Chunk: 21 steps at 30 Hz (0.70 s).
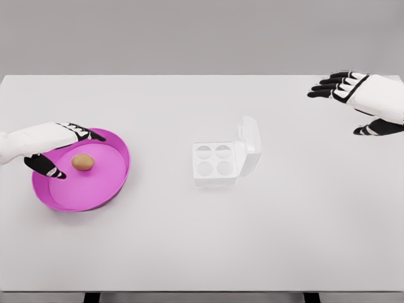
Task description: Pack egg into the box and close the box lid
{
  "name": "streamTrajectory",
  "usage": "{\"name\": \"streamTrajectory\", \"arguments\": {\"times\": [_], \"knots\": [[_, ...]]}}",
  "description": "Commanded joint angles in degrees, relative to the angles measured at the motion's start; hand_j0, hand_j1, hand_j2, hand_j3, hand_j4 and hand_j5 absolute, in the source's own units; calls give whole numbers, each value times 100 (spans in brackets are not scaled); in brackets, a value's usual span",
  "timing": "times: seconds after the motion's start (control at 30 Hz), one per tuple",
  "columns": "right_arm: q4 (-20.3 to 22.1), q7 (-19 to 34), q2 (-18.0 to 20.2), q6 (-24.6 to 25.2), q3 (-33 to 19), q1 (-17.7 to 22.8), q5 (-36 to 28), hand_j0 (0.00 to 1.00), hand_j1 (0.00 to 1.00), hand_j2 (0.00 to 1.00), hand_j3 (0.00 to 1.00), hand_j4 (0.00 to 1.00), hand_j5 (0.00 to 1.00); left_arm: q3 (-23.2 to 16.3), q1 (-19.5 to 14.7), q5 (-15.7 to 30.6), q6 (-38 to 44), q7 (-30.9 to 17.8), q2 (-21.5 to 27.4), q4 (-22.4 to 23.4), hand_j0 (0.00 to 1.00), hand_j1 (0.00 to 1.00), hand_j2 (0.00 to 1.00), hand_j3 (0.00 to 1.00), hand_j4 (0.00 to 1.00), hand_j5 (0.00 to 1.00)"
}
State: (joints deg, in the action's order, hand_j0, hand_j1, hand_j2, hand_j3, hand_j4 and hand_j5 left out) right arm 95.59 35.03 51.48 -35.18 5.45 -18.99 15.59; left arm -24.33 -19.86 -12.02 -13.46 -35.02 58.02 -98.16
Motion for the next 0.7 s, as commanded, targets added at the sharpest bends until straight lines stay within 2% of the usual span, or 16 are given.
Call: {"name": "streamTrajectory", "arguments": {"times": [0.0,0.1,0.37,0.5,0.57,0.67], "knots": [[13,-3,3,18,-36,18,-30,100,100,100,100,100,100,-10,0,-107,27,2,7,-11,83,83,83,83,83,83],[13,-3,20,18,-36,62,-21,100,100,100,100,100,100,-10,9,-327,54,2,-37,-11,82,82,82,82,82,82],[13,-3,301,18,-44,150,-21,100,100,100,100,100,100,-46,44,-494,107,2,-133,33,82,82,82,82,82,82],[-14,-3,301,18,-18,281,32,100,100,100,100,100,100,-116,35,-626,265,2,-239,51,82,82,82,82,82,82],[-14,-3,293,18,-18,387,426,100,100,100,100,100,100,-151,35,-635,274,2,-326,60,81,81,81,81,81,81],[-14,-3,310,18,-18,466,524,100,100,100,100,100,100,-186,44,-679,274,2,-344,68,81,81,81,81,81,81]]}}
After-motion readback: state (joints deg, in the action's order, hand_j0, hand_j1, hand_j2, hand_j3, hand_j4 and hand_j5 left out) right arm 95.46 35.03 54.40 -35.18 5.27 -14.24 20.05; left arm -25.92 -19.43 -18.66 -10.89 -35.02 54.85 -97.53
